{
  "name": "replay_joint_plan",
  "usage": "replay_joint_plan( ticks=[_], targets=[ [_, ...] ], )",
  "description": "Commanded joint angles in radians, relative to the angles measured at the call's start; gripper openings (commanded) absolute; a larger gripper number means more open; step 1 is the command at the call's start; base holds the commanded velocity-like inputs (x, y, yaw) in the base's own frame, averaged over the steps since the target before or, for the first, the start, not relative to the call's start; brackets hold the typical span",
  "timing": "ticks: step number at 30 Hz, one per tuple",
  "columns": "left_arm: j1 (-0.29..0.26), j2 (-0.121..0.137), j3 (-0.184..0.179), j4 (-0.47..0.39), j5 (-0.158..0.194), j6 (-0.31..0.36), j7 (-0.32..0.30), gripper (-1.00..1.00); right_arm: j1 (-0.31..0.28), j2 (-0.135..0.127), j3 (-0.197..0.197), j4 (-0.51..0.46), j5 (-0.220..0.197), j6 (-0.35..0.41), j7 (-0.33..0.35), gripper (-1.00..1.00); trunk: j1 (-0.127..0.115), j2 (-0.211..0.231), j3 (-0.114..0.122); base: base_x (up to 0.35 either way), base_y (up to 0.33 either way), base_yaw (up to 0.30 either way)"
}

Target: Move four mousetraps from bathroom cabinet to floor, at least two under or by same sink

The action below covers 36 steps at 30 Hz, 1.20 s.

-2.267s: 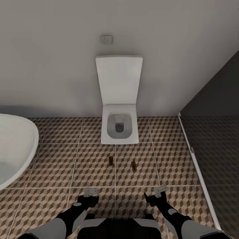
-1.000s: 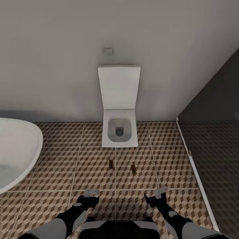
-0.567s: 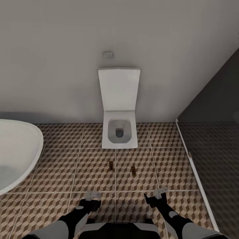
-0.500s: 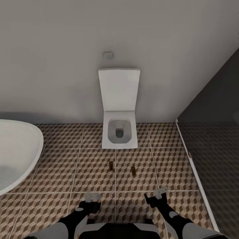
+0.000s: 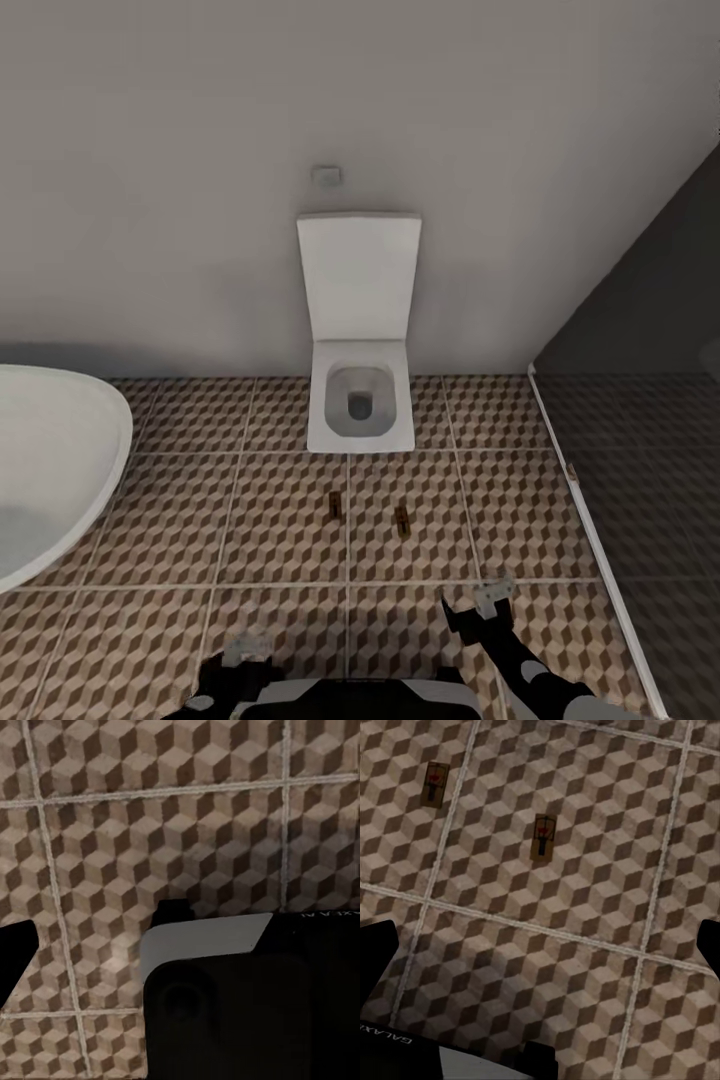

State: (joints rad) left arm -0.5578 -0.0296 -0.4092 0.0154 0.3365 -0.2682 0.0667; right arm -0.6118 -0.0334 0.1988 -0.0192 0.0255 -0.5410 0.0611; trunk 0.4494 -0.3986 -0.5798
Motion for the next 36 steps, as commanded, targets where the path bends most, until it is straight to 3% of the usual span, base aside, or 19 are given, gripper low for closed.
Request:
replay_joint_plan(
  ticks=[1, 2, 6, 20, 36],
  targets=[
    [0.002, 0.002, -0.01, 0.017, 0.005, -0.039, 0.004, 1.0, 0.002, 0.0, -0.001, 0.001, 0.002, -0.006, 0.002, 1.0, 0.001, -0.001, 0.0, 0.0, 0.0, 0.0],
    [0.007, 0.008, -0.01, 0.034, 0.006, -0.099, 0.005, 1.0, 0.007, 0.0, -0.001, 0.001, 0.002, -0.012, 0.002, 1.0, 0.001, -0.001, 0.001, 0.0, 0.0, 0.0],
    [0.053, 0.04, -0.01, 0.06, 0.006, -0.212, 0.005, 1.0, 0.037, 0.0, -0.001, 0.001, 0.001, -0.024, 0.001, 1.0, 0.001, -0.001, 0.006, 0.0, 0.0, 0.0],
    [0.101, 0.072, -0.01, 0.063, 0.007, -0.284, 0.011, 1.0, 0.086, 0.0, -0.001, 0.001, -0.001, -0.102, -0.009, 1.0, 0.001, -0.001, 0.023, 0.0, 0.0, 0.0],
    [0.107, 0.076, -0.01, 0.063, 0.009, -0.312, 0.014, 1.0, 0.096, 0.0, -0.001, 0.001, -0.001, -0.105, -0.017, 1.0, 0.001, -0.001, 0.045, 0.0, 0.0, 0.0]
  ],
)
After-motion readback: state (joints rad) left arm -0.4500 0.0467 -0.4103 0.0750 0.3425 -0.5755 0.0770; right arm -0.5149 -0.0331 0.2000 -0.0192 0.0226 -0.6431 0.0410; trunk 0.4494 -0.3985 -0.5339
